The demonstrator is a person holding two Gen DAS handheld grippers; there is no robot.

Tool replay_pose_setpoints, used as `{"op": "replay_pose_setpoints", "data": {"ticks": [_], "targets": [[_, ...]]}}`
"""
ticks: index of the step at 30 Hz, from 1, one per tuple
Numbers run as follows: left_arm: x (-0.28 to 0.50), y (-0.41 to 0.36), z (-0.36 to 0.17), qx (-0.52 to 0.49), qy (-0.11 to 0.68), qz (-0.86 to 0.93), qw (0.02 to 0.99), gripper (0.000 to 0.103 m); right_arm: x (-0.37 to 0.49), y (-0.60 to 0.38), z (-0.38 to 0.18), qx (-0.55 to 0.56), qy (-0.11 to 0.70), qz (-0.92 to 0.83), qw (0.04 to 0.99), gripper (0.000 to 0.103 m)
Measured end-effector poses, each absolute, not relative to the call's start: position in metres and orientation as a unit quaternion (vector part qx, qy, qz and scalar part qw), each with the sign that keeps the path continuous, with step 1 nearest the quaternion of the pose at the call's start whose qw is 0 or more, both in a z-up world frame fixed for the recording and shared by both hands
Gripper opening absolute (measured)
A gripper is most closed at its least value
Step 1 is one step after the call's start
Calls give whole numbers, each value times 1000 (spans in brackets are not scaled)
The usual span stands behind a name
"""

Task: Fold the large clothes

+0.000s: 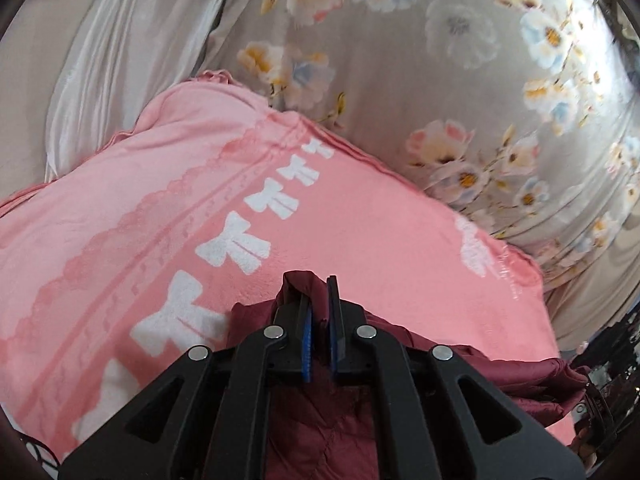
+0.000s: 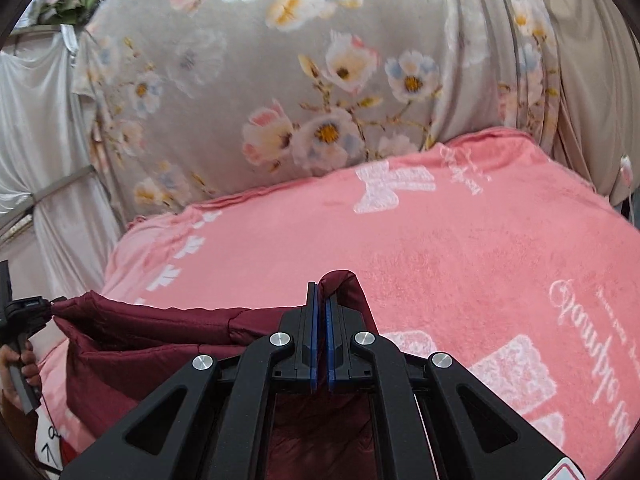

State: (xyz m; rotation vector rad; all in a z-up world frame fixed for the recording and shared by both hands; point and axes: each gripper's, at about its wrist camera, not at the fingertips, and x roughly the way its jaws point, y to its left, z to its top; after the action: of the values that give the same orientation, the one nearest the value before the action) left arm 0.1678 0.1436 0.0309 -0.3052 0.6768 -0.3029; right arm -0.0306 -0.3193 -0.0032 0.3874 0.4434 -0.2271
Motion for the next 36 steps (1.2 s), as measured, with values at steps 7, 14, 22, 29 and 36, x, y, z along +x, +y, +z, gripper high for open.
{"op": "replay_pose_setpoints", "data": {"ticks": [7,14,22,29,36], "targets": [[216,117,-11,-122,377,-108,912,8,17,-334,-42,215,257,-130,933,3],[242,97,-51,-92,413,-70,903,9,44,-340,-70,220,295,-135,920,3],[242,94,-62,-80,417,-52,904,33,24,-339,-60,217,277,-166,921,33],[182,99,23,-89,282,-71,952,76,-6,-312,-15,210,215,-147,942,39],[153,-4,3,-10,321,-190,928,76,38,-215,-25,122,270,-58,953,21]]}}
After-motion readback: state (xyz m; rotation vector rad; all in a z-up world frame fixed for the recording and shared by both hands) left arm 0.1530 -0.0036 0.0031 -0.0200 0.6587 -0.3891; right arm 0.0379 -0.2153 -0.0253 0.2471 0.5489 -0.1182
